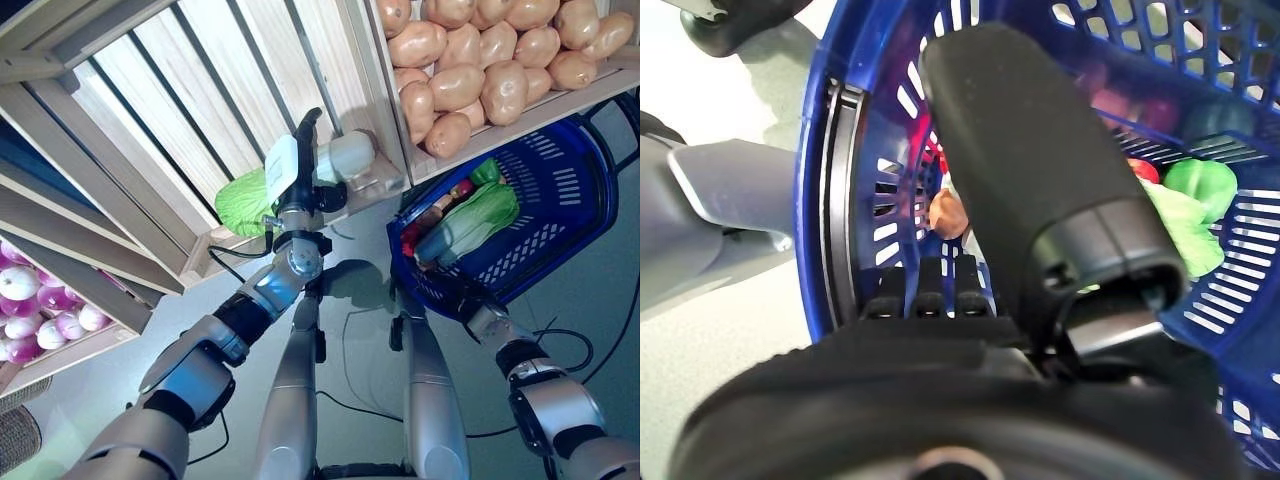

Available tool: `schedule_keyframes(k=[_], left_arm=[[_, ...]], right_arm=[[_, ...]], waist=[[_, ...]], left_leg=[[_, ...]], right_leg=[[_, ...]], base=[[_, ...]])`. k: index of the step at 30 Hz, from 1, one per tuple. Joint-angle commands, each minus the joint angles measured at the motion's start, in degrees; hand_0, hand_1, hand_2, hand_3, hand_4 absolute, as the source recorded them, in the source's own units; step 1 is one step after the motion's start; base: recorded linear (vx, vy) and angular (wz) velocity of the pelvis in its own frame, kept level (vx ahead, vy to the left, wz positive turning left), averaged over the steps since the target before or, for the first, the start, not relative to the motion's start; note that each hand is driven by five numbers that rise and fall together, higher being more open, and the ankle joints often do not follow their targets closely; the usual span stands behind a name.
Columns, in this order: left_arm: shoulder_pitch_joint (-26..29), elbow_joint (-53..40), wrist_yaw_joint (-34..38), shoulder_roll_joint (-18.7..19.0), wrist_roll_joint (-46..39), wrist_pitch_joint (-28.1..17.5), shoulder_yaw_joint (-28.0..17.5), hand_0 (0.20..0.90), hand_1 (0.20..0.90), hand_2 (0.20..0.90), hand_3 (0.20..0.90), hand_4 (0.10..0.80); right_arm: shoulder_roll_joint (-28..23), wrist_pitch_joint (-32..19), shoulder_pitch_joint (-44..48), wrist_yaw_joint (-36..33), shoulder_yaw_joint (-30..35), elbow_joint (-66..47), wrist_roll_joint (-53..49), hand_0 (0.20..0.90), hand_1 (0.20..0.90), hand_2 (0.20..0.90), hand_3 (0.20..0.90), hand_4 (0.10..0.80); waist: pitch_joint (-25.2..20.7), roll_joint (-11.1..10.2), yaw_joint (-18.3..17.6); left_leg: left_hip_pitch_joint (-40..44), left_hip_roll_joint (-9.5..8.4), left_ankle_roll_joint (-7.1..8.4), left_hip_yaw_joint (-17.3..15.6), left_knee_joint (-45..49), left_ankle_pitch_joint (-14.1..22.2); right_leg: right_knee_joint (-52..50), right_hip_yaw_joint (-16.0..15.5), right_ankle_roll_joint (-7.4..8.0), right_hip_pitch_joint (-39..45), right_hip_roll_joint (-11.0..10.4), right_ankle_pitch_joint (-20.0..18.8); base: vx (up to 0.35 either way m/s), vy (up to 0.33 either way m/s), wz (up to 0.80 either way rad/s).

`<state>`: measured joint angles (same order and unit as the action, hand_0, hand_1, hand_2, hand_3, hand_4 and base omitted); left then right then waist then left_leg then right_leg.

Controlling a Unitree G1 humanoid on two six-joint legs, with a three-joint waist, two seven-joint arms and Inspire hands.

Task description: Put vegetables into the basket

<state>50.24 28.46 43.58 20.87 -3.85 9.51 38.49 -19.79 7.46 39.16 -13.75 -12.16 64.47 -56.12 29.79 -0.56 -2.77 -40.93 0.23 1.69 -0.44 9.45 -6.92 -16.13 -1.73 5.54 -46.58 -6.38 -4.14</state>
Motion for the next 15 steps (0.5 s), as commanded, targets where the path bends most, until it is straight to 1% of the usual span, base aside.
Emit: schedule_keyframes(k=[1, 8, 15], left_arm=[[8.71, 4.78, -2.03, -4.91, 0.95, -3.33, -1.01, 0.3, 0.3, 0.3, 0.3, 0.4], [9.84, 5.08, -2.74, -4.96, 2.59, -2.66, -0.3, 0.3, 0.3, 0.3, 0.3, 0.4], [10.38, 5.44, -2.53, -4.71, 3.29, -3.3, 0.12, 0.3, 0.3, 0.3, 0.3, 0.4]], right_arm=[[-0.35, 1.42, -1.48, -1.97, -2.54, -0.09, 2.51, 0.9, 0.9, 0.9, 0.9, 0.8], [0.08, 1.23, -1.78, -2.34, -2.73, 0.01, 2.58, 0.9, 0.9, 0.9, 0.9, 0.8], [0.26, 0.35, -1.93, -1.83, -2.69, 0.94, 3.32, 0.9, 0.9, 0.9, 0.9, 0.8]], waist=[[0.0, -0.06, -2.13], [0.0, -0.2, -2.37], [0.0, 0.03, -2.48]], left_leg=[[-2.99, -2.1, 0.3, -2.67, 2.78, 0.92], [-2.61, -1.99, 0.38, -2.71, 2.55, 0.9], [-2.25, -1.87, 0.39, -2.84, 2.31, 1.0]], right_leg=[[0.56, -3.31, -2.56, 1.64, 5.84, -1.33], [0.8, -3.32, -2.59, 2.02, 5.82, -1.43], [0.95, -3.3, -2.59, 2.36, 5.68, -1.27]], base=[[-0.003, -0.015, 0.04], [0.0, -0.002, 0.0], [0.0, 0.0, 0.0]])
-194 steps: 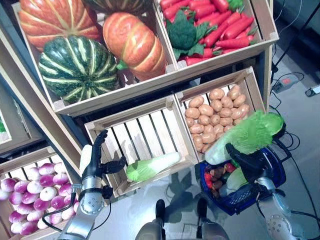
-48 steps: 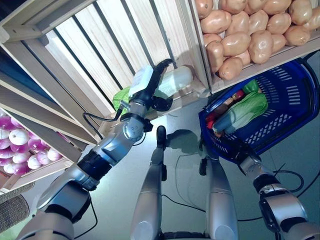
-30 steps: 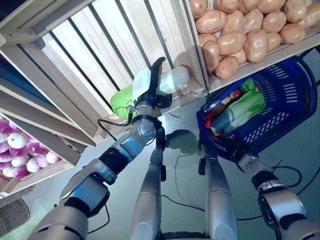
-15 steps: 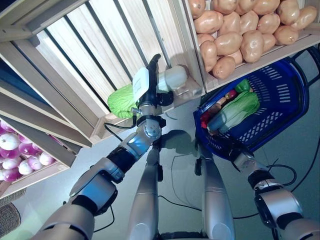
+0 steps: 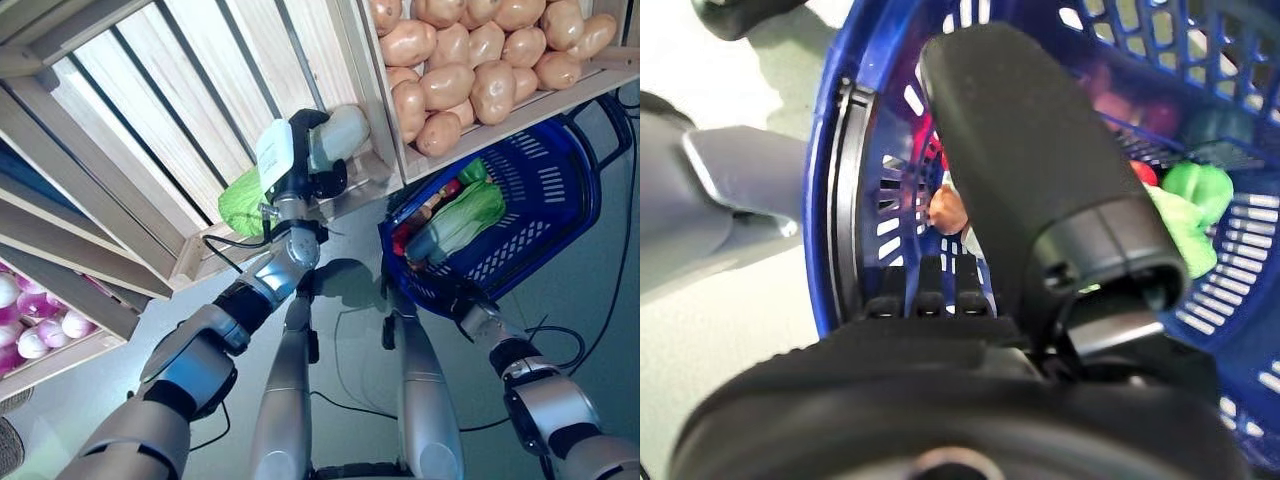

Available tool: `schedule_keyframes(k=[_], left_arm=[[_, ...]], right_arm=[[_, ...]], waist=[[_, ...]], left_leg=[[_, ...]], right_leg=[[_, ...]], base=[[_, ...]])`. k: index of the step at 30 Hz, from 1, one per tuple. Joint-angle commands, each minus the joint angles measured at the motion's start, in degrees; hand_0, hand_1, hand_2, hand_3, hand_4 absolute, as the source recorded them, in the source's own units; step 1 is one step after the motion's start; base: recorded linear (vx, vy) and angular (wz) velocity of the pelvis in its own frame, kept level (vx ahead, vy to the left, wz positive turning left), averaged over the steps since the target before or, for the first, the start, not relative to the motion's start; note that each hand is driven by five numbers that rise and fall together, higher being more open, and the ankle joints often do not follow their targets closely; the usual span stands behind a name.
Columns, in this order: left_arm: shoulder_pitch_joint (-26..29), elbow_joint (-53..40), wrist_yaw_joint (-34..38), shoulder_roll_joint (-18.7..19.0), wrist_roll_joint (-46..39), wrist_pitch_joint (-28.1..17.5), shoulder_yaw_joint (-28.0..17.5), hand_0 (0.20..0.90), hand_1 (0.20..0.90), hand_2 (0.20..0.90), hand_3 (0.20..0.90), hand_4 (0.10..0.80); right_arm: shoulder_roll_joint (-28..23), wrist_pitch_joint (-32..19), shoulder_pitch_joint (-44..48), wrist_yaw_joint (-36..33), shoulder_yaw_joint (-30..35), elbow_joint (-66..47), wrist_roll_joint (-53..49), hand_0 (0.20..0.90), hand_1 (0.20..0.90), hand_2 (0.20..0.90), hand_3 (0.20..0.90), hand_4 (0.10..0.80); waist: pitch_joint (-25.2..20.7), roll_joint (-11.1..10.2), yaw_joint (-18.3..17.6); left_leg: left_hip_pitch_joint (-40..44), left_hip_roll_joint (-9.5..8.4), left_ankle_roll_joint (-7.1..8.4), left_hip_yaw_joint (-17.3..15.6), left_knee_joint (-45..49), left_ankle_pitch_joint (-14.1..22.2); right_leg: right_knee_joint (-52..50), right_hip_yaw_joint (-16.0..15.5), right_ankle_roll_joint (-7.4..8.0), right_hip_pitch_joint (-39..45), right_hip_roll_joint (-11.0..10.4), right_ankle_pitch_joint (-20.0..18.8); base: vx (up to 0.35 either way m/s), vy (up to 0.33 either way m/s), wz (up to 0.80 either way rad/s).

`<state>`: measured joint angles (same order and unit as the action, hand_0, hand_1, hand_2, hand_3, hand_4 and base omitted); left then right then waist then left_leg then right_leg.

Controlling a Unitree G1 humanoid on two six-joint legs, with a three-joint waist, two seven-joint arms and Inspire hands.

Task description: Put vegetables into the basket

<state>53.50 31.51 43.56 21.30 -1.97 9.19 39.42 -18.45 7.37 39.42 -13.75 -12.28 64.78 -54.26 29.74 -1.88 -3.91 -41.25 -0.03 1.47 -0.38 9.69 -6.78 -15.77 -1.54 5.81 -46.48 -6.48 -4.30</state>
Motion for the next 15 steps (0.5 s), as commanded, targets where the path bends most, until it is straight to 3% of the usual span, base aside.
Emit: schedule_keyframes(k=[1, 6, 13, 15], left_arm=[[7.12, 2.49, -2.55, -5.15, 1.46, -3.04, -0.78, 0.3, 0.3, 0.3, 0.3, 0.4], [6.11, 1.61, -2.86, -4.38, 1.61, -4.53, -0.82, 0.3, 0.3, 0.3, 0.3, 0.4], [1.46, -3.91, -3.71, -1.05, -1.59, -11.48, -2.44, 0.3, 0.3, 0.3, 0.3, 0.4], [-1.81, -8.06, -5.38, 1.02, -4.27, -15.54, -4.12, 0.3, 0.3, 0.3, 0.3, 0.4]], right_arm=[[-1.12, 0.34, -2.2, -1.88, -2.58, 0.68, 1.42, 0.9, 0.9, 0.9, 0.9, 0.8], [-0.91, -0.73, -2.86, -2.42, -2.4, 0.63, 1.89, 0.9, 0.9, 0.9, 0.9, 0.8], [-0.31, -5.06, -5.26, -3.27, -1.16, 0.78, 2.22, 0.9, 0.9, 0.9, 0.9, 0.8], [-0.19, -7.69, -7.02, -3.27, -0.8, -0.49, 3.15, 0.9, 0.9, 0.9, 0.9, 0.8]], waist=[[0.05, 1.36, -1.36], [0.05, 1.43, -1.12], [0.05, 1.96, 0.35], [0.05, 2.33, 1.2]], left_leg=[[-1.66, -1.56, 0.62, -2.98, 1.93, 0.87], [0.51, -1.57, 0.66, -2.89, 0.73, 0.97], [6.67, -1.58, 0.43, -1.79, -2.07, 0.86], [9.61, -1.48, 0.44, -1.16, -2.81, 1.07]], right_leg=[[0.67, -3.54, -2.9, 2.49, 5.76, -1.09], [1.46, -3.79, -2.92, 4.66, 5.62, -0.9], [2.88, -4.69, -2.97, 10.91, 5.07, -0.32], [3.48, -5.17, -2.83, 13.89, 4.54, 0.03]], base=[[0.0, 0.0, 0.0], [0.0, 0.0, 0.0], [0.0, 0.0, 0.0], [0.038, 0.027, -0.06]])
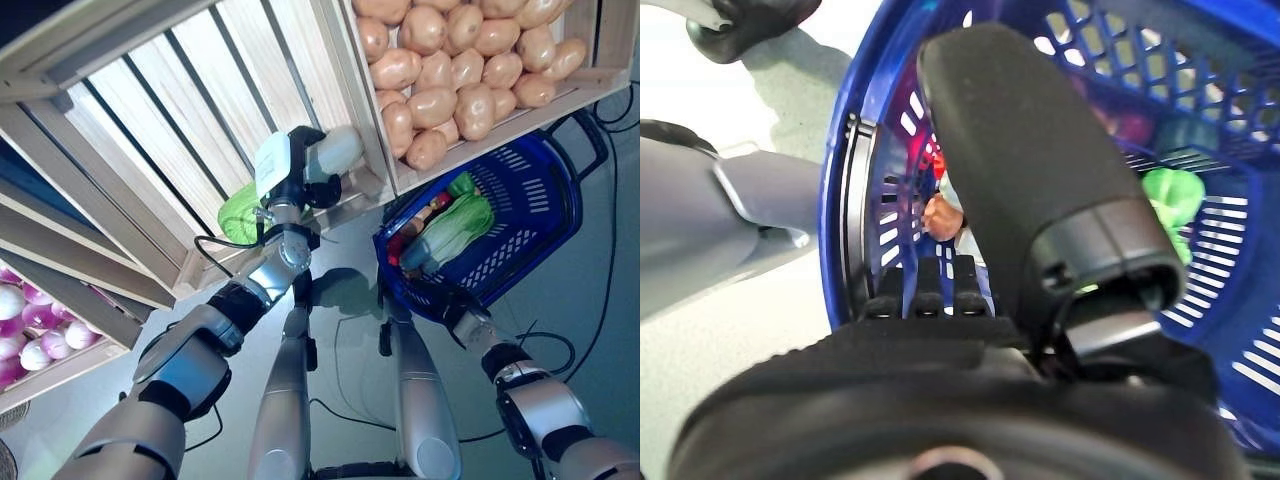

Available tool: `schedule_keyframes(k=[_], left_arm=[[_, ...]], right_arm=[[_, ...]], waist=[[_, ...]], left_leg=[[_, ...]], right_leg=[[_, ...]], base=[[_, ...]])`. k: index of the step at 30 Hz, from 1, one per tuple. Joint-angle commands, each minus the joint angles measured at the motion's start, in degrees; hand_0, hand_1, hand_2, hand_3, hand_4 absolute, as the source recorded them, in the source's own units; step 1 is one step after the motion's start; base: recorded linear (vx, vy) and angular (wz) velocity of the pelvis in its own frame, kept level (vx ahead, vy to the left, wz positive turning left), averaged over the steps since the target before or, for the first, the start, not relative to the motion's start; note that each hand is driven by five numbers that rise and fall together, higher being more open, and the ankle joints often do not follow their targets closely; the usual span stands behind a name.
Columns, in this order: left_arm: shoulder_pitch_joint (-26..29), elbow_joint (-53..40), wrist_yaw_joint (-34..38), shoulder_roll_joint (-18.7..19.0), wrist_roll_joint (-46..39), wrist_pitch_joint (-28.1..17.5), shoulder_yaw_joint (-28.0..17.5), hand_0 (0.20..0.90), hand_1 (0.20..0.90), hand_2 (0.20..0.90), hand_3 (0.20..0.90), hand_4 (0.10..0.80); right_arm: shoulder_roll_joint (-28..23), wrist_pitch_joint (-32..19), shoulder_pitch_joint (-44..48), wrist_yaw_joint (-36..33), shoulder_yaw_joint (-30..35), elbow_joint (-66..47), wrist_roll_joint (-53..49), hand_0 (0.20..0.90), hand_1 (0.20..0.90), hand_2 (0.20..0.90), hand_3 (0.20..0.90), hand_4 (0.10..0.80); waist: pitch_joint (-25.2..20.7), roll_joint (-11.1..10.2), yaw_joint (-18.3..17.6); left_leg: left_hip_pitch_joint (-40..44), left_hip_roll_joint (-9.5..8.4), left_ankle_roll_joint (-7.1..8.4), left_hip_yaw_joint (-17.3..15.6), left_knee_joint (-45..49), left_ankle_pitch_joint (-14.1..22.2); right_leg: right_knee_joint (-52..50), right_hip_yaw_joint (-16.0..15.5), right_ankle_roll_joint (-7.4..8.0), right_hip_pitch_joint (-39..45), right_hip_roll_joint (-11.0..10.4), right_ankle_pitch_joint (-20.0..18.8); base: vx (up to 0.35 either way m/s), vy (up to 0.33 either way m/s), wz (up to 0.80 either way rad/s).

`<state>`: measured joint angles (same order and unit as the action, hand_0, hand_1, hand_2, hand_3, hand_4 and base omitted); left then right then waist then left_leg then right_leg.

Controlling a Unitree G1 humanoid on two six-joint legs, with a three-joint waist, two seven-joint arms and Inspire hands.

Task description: Put vegetables into the basket

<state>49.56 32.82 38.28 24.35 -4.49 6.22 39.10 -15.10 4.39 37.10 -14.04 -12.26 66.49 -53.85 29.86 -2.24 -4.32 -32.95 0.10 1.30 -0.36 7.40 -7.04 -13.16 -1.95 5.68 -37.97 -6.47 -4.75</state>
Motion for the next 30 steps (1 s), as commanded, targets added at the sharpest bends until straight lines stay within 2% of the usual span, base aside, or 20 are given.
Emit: schedule_keyframes(k=[1, 2, 3, 9, 10, 12, 17, 19, 24, 26, 27, 30], left_arm=[[-0.55, -13.02, -2.12, -1.01, -4.55, -14.38, -5.53, 0.3, 0.3, 0.3, 0.3, 0.4], [-2.68, -15.54, -4.07, -0.33, -7.68, -15.57, -6.77, 0.3, 0.3, 0.3, 0.3, 0.4], [-7.49, -19.87, -7.96, 0.52, -14.26, -19.19, -9.87, 0.3, 0.3, 0.3, 0.3, 0.4], [-25.68, -31.83, -20.03, -0.66, -24.75, -27.59, -18.75, 0.3, 0.3, 0.3, 0.3, 0.4], [-29.66, -34.59, -23.43, -1.03, -27.09, -27.45, -21.42, 0.3, 0.3, 0.3, 0.3, 0.4], [-33.88, -36.77, -27.84, -1.46, -32.98, -28.21, -23.62, 0.3, 0.3, 0.3, 0.3, 0.4], [-40.86, -41.85, -39.59, -3.1, -47.04, -25.48, -27.58, 0.3, 0.3, 0.3, 0.3, 0.4], [-44.66, -43.6, -44.47, -4.31, -54.78, -23.03, -28.31, 0.3, 0.3, 0.3, 0.3, 0.4], [-48.2, -44.53, -48.08, -5.88, -60.88, -19.73, -29.22, 0.3, 0.3, 0.3, 0.3, 0.4], [-49.24, -44.65, -48.59, -6.17, -62.46, -17.93, -29.47, 0.3, 0.3, 0.3, 0.3, 0.4], [-49.78, -44.6, -49.5, -6.48, -63.43, -15.94, -29.57, 0.3, 0.3, 0.3, 0.3, 0.4], [-50.64, -44.17, -49.68, -6.09, -63.72, -14.95, -29.49, 0.3, 0.3, 0.3, 0.3, 0.4]], right_arm=[[-3.71, -5.61, -6.11, -3.29, -0.53, -3.81, 3.06, 0.9, 0.9, 0.9, 0.9, 0.8], [-3.88, -6.46, -7.3, -3.23, -0.3, -5.17, 3.14, 0.9, 0.9, 0.9, 0.9, 0.8], [-4.17, -8.12, -9.99, -3.08, 0.35, -8.31, 3.39, 0.9, 0.9, 0.9, 0.9, 0.8], [-3.86, -12.77, -22.31, -3.06, 1.7, -22.04, 5.68, 0.9, 0.9, 0.9, 0.9, 0.8], [-3.74, -12.04, -25.32, -3.75, 1.91, -26.91, 6.75, 0.9, 0.9, 0.9, 0.9, 0.8], [-3.66, -11.74, -28.11, -3.95, 2.01, -32.33, 8.2, 0.9, 0.9, 0.9, 0.9, 0.8], [-3.64, -11.9, -33.31, -1.69, 3.3, -43.65, 12.36, 0.9, 0.9, 0.9, 0.9, 0.8], [-2.99, -12.67, -37.36, 1.51, 4.06, -50.16, 14.68, 0.9, 0.9, 0.9, 0.9, 0.8], [-3.65, -13.26, -41.48, 8.3, 4.74, -58.15, 15.67, 0.9, 0.9, 0.9, 0.9, 0.8], [-4.32, -13.5, -42.9, 12.44, 4.98, -62.17, 15.25, 0.9, 0.9, 0.9, 0.9, 0.8], [-4.58, -13.39, -43.52, 17.6, 5.12, -65.63, 11.26, 0.9, 0.9, 0.9, 0.9, 0.8], [-5.04, -13.81, -44.26, 22.65, 5.01, -68.86, 10.09, 0.9, 0.9, 0.9, 0.9, 0.8]], waist=[[-0.07, 3.01, 2.18], [-0.07, 3.23, 2.51], [-0.07, 3.54, 3.11], [-4.49, 3.94, 5.0], [-5.85, 3.86, 5.24], [-7.44, 3.64, 5.27], [-10.76, 3.12, 5.23], [-13.2, 2.7, 5.01], [-16.41, 2.2, 4.74], [-17.74, 2.1, 4.68], [-18.77, 1.95, 4.68], [-20.02, 1.86, 4.7]], left_leg=[[3.22, -1.47, 0.67, -0.71, -1.21, 1.37], [4.73, -1.38, 0.74, -0.43, -1.79, 1.36], [7.88, -1.08, 0.9, -0.11, -2.75, 1.71], [13.92, -0.13, 1.15, 0.66, -6.35, 1.44], [15.75, 0.0, 1.23, 1.05, -7.53, 1.33], [17.4, 0.22, 1.3, 1.21, -8.59, 1.14], [20.99, 0.3, 1.11, 1.46, -11.02, 1.0], [22.62, 0.36, 0.96, 1.56, -11.56, 1.05], [24.96, 0.38, 0.64, 1.38, -11.87, 1.65], [26.08, 0.33, 0.51, 1.25, -11.9, 2.03], [26.93, 0.3, 0.44, 1.16, -11.97, 2.26], [28.08, 0.27, 0.38, 1.03, -12.0, 2.78]], right_leg=[[1.64, -5.09, -2.67, 7.54, 4.18, 0.59], [2.29, -5.35, -2.6, 9.21, 3.95, 0.62], [3.47, -5.75, -2.43, 12.61, 3.55, 0.96], [7.24, -7.04, -2.06, 19.68, 2.61, 1.06], [8.63, -7.24, -2.0, 21.79, 2.38, 0.97], [10.33, -7.23, -1.95, 23.79, 2.3, 0.6], [13.6, -7.22, -1.68, 27.56, 2.03, -0.06], [14.62, -7.15, -1.37, 29.35, 1.84, -0.49], [15.43, -6.93, -0.95, 31.46, 1.49, -0.66], [15.65, -6.98, -0.8, 32.56, 1.31, -0.56], [16.0, -7.01, -0.63, 33.49, 1.11, -0.62], [16.38, -7.06, -0.4, 34.57, 0.87, -0.57]], base=[[0.054, 0.037, -0.08], [0.092, 0.057, -0.05], [0.093, 0.054, -0.02], [0.129, 0.06, 0.07], [0.176, 0.071, 0.17], [0.149, 0.068, 0.06], [0.085, 0.046, 0.01], [0.148, 0.045, -0.01], [0.117, 0.029, 0.02], [0.136, 0.029, -0.01], [0.122, 0.022, -0.01], [0.106, 0.022, -0.02]])
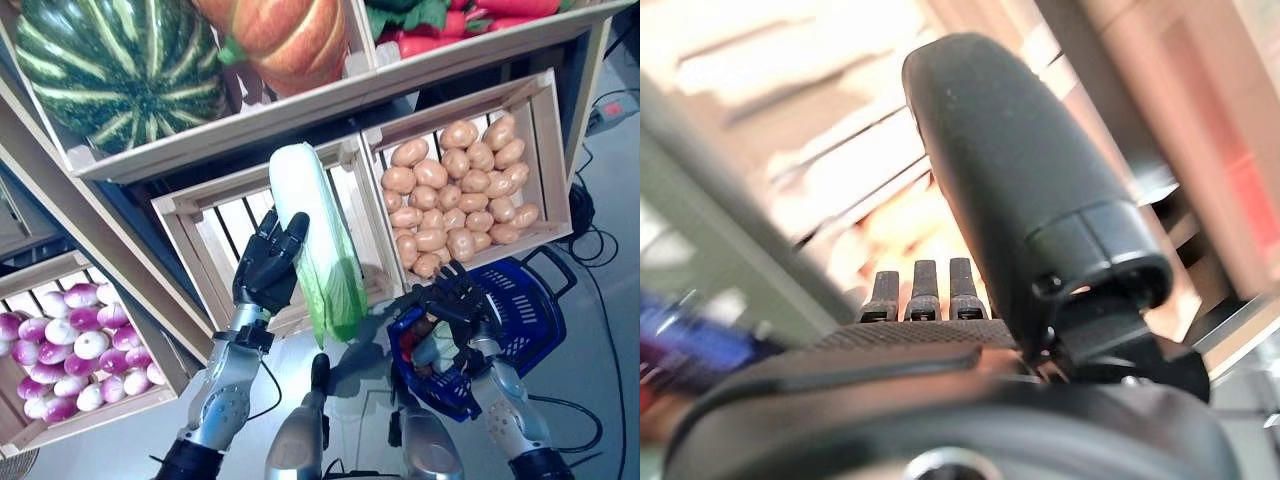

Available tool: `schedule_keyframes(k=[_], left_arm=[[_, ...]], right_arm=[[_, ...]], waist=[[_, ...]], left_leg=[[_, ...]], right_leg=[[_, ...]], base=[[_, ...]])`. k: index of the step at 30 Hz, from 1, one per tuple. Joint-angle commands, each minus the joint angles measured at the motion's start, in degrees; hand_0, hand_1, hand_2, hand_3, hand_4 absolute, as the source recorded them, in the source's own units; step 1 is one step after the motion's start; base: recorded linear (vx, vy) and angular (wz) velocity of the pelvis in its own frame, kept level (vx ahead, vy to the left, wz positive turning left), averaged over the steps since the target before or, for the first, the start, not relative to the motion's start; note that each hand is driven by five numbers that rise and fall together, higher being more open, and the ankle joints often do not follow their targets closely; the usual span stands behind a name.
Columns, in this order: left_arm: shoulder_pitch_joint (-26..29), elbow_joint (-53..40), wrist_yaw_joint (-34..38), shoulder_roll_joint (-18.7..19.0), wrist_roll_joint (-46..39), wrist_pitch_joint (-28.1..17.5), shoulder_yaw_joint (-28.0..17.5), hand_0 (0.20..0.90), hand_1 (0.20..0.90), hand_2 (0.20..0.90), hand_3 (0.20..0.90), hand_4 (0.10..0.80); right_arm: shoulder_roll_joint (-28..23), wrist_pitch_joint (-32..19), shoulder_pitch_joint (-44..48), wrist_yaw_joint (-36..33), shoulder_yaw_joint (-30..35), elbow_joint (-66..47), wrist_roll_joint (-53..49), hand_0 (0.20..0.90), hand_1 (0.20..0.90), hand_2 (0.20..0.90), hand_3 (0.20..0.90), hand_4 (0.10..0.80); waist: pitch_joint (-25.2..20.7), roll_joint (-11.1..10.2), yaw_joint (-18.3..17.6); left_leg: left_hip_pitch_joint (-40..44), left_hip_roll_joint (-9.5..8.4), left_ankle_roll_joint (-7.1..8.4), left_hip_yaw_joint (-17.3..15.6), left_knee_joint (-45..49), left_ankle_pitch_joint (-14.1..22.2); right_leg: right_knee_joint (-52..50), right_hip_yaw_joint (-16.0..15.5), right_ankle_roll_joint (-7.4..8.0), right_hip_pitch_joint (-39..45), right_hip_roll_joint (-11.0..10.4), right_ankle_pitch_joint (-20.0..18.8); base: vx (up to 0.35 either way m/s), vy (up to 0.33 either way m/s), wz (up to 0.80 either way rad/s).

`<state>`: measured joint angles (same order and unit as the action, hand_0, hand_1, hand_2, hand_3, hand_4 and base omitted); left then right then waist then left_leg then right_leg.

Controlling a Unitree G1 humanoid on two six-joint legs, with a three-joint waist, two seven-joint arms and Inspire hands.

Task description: Put vegetables into the basket

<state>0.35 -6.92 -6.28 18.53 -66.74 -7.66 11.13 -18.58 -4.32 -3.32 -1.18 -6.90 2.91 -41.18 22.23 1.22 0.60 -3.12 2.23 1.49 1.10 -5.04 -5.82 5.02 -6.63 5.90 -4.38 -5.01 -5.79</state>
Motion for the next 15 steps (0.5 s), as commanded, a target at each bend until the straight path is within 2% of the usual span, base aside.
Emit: schedule_keyframes(k=[1, 6, 8, 15], left_arm=[[-1.7, -4.27, -4.6, -0.13, -0.19, -0.85, -1.23, 0.3, 0.3, 0.3, 0.3, 0.4], [-2.24, -4.06, -2.59, 1.97, 6.74, -3.83, -1.12, 0.3, 0.3, 0.3, 0.3, 0.4], [-2.02, -3.8, -1.82, 3.43, 12.46, -6.33, -1.45, 0.3, 0.3, 0.3, 0.3, 0.4], [-1.14, -3.26, -0.05, 5.49, 19.46, -7.37, -1.16, 0.3, 0.3, 0.3, 0.3, 0.4]], right_arm=[[-2.47, -4.51, -3.91, 12.92, -0.85, -7.61, -3.9, 0.9, 0.9, 0.9, 0.9, 0.8], [-6.09, 1.5, -3.86, 23.11, -2.05, -12.79, -7.91, 0.9, 0.9, 0.9, 0.9, 0.8], [-7.38, 3.85, -3.63, 26.35, -2.61, -13.21, -9.44, 0.9, 0.9, 0.9, 0.9, 0.8], [-9.84, 10.87, -2.39, 31.29, -3.34, -14.34, -15.44, 0.9, 0.9, 0.9, 0.9, 0.8]], waist=[[-13.29, -1.62, -0.17], [-15.92, -1.88, 0.38], [-16.78, -2.16, 0.77], [-18.69, -2.88, 1.36]], left_leg=[[-0.97, -1.87, 0.17, -0.45, 0.31, 1.78], [1.03, -1.97, 0.15, -0.48, 0.04, 2.58], [1.85, -1.99, 0.12, -0.54, 0.04, 3.08], [3.55, -1.83, 0.29, -0.35, 0.04, 4.0]], right_leg=[[-1.44, -2.42, -0.42, 1.71, -0.77, 0.4], [-0.62, -2.83, 0.11, 3.88, -1.44, 0.58], [-0.43, -3.04, 0.24, 4.81, -1.62, 0.82], [-0.02, -3.12, 0.5, 6.75, -1.75, 1.26]], base=[[0.116, 0.032, -0.01], [0.088, 0.027, 0.01], [0.073, 0.007, 0.03], [0.057, -0.003, 0.0]])
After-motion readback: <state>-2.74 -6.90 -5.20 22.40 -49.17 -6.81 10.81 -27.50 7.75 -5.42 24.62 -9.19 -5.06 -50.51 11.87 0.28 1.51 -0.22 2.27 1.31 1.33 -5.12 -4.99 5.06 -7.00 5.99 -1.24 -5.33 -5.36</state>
